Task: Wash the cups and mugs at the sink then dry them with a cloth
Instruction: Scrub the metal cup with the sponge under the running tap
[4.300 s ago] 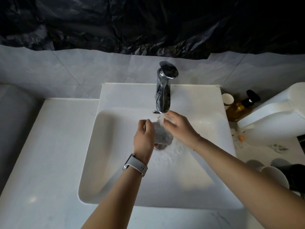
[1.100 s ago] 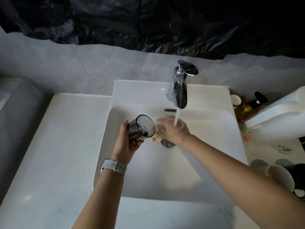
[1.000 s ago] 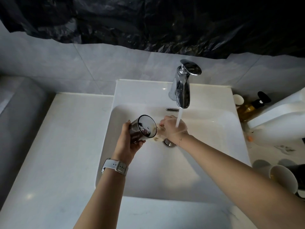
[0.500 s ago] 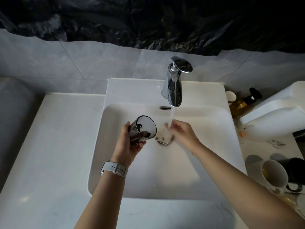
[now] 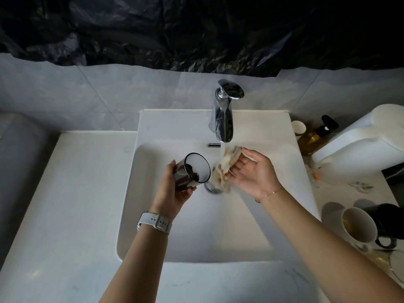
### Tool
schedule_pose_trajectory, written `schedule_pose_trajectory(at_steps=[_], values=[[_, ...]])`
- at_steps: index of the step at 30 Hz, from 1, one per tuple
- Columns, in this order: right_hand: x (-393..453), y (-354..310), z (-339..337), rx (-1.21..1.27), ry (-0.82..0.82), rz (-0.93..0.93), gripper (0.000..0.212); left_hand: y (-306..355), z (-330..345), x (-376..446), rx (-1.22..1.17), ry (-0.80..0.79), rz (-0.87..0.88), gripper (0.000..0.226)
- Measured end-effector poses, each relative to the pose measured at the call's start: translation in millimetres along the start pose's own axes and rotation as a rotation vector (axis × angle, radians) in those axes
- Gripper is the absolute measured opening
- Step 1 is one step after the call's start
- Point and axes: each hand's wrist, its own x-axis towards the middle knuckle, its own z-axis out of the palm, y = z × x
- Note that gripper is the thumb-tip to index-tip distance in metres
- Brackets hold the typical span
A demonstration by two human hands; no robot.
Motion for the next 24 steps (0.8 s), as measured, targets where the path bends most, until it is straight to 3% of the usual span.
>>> schedule_pose_trajectory(at_steps=[4,6,10,12,14,16,18,21,24], values=[[-14.5,5.4,5.0,-0.115,-0.161,-0.164,0.017,-10.1,14.9,3.1,0.019,0.000,-0.025,0.032],[-16.6,11.1,2.5,-0.434,-0.176,-0.334,0.013,-16.1,21.9,4.7,0.039,-0.016,-0.007,0.032],[-7.6,12.1,-14.8,-1.222,-0.037,-0.712,0.010,-26.3,32.2,5.5,0.159,-0.025,0.061,0.033],[-1.3,11.1,-25.5,-1.386,-0.083,-0.826,0.020,-28.6,34.8,6.4,0.197,-0.032,0.080,0.034],[2.8,9.8,-27.7,-1.359,-0.058,-0.760,0.032,-30.3,37.4,7.3,0.246,-0.037,0.113,0.033],[6.9,8.6,-25.4,-1.329,0.084,-0.651,0.049,-30.3,40.1,7.7,0.265,-0.041,0.142,0.033],[11.3,3.0,-21.1,-1.293,0.219,-0.368,0.065,-27.6,43.9,8.4,0.236,-0.055,0.154,0.040],[15.7,-3.7,-10.0,-1.316,0.195,0.023,0.065,-22.7,48.6,12.9,0.263,-0.080,0.191,0.043],[24.5,-2.6,-5.3,-1.154,0.060,0.132,0.042,-21.3,51.8,14.5,0.315,-0.098,0.251,0.036]])
